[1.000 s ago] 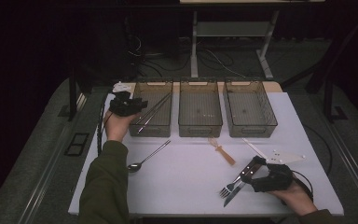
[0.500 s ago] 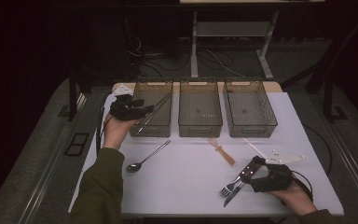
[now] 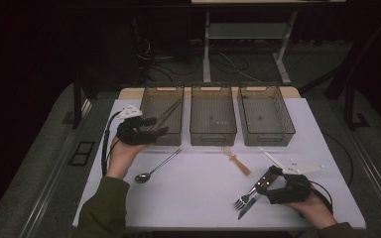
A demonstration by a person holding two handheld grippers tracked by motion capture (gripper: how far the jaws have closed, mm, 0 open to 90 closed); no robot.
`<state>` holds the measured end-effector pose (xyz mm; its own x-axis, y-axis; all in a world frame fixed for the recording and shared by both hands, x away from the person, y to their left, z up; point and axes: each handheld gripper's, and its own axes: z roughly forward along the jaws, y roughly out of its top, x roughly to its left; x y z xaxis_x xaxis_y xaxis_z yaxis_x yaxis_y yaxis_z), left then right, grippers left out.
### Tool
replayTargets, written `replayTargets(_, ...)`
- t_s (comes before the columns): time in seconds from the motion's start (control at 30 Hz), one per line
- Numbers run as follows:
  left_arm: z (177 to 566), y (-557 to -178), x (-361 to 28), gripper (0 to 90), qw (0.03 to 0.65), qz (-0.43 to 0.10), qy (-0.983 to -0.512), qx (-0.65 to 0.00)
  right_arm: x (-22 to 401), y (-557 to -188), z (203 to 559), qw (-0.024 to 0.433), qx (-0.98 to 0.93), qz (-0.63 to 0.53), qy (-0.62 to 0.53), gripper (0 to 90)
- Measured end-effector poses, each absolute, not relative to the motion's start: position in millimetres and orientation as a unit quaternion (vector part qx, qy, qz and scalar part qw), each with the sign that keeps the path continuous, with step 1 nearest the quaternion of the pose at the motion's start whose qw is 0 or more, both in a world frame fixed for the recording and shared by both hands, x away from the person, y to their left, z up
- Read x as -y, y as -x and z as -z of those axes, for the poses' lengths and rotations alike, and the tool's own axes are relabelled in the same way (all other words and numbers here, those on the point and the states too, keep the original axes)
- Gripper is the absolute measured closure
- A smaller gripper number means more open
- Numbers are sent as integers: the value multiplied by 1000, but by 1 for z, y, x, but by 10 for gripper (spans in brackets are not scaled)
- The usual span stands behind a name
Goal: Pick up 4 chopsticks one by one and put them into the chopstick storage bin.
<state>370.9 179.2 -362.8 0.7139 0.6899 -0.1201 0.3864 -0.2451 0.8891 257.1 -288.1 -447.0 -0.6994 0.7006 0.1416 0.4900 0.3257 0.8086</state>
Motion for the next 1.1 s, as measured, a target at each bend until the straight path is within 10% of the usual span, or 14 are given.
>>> replayTargets(1.1, 416, -282, -144, 147, 465, -108, -839, -262, 287, -255, 445, 120, -807, -449, -365, 108)
